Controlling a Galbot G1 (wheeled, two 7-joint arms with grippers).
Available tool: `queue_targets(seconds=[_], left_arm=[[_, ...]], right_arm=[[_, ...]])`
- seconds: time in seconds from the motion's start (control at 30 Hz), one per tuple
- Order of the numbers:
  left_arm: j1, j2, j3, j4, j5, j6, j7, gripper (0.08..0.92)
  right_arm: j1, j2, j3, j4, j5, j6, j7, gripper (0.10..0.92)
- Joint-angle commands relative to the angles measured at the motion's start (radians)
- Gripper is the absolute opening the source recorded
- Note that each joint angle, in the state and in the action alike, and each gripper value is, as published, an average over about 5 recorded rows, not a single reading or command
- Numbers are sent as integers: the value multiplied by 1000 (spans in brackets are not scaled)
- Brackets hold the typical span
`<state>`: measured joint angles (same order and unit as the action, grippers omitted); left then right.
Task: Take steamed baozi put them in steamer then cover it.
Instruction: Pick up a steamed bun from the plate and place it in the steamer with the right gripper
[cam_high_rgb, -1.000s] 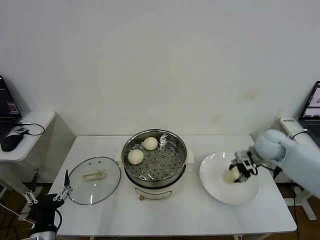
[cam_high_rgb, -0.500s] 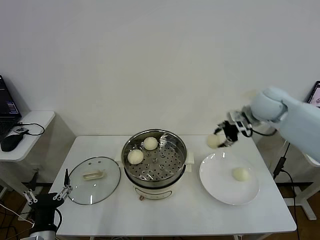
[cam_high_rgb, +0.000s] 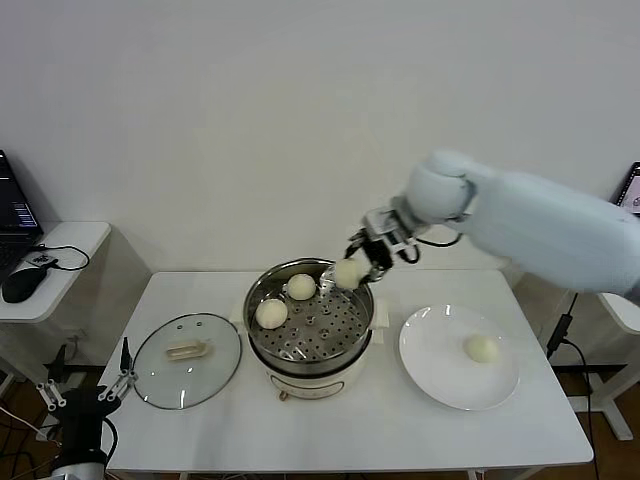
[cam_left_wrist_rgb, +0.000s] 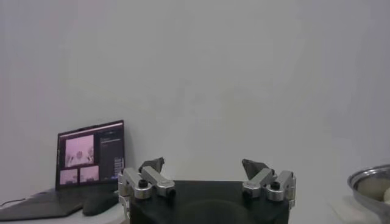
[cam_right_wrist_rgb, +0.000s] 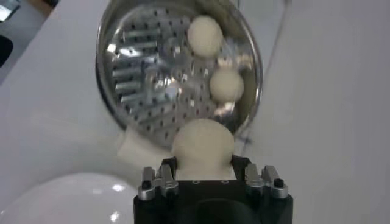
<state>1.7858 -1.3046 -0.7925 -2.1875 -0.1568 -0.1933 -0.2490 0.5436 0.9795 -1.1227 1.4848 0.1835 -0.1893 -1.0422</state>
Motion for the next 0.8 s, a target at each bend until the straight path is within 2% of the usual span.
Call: queue_targets(seconds=[0.03,0.53,0.8], left_arm=[[1,-5,-2,0,0,-1,0,823],[5,-12,-2,2,0,-5,-3,823],[1,-14,0,8,-1,-7,-3,823]], right_arm=[[7,181,-82,-35,-19,107,30,577],[-100,213,-124,-47,-214,235,20,575],[-109,218,-128,-47,-220,252,31,577]])
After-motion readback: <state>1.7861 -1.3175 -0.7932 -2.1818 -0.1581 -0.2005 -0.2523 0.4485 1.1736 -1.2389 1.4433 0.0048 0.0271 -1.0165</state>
